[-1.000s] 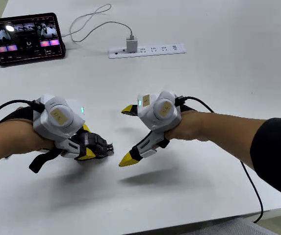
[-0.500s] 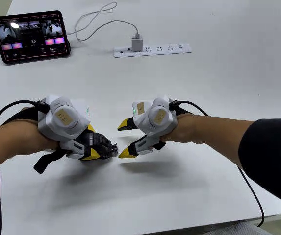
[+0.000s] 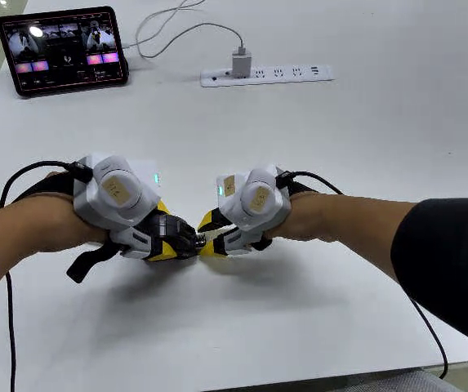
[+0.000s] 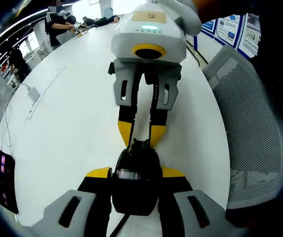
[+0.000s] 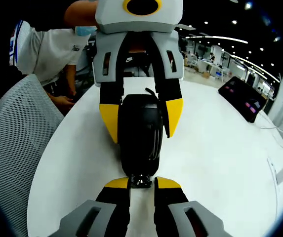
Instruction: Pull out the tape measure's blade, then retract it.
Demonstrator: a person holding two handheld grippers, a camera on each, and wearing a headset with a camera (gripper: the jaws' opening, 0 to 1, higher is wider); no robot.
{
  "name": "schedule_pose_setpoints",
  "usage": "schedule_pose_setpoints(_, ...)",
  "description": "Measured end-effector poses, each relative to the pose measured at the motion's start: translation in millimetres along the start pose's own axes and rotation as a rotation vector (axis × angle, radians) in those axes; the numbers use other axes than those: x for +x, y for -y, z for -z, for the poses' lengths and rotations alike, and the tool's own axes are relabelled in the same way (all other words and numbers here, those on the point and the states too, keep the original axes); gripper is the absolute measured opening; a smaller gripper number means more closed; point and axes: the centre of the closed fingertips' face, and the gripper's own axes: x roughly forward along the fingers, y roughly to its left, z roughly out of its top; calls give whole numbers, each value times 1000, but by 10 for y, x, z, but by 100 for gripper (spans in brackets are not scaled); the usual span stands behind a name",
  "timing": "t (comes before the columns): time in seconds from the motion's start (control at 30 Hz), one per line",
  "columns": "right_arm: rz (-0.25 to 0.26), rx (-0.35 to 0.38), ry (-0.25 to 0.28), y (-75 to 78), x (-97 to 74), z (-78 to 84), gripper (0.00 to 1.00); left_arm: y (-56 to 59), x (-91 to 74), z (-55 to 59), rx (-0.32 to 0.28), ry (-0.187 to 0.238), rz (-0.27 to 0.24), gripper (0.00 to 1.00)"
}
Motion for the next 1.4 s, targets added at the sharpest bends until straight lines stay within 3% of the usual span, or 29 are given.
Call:
schedule_pose_setpoints(0.13, -13, 38, -1, -2, 3, 3, 11, 4, 1, -1, 9, 2, 5, 31)
schedule_pose_setpoints(0.2, -9, -20, -19, -10, 10, 3, 10, 6, 2, -1, 10, -4, 5, 31)
schedule_pose_setpoints(0.4, -15, 35, -3, 10, -27, 31, 7, 1, -5, 6, 12, 3, 7, 30)
schedule_pose_setpoints(1.4, 3, 67, -21, -18, -207, 216, 8, 17, -9, 0, 28, 4, 7, 30)
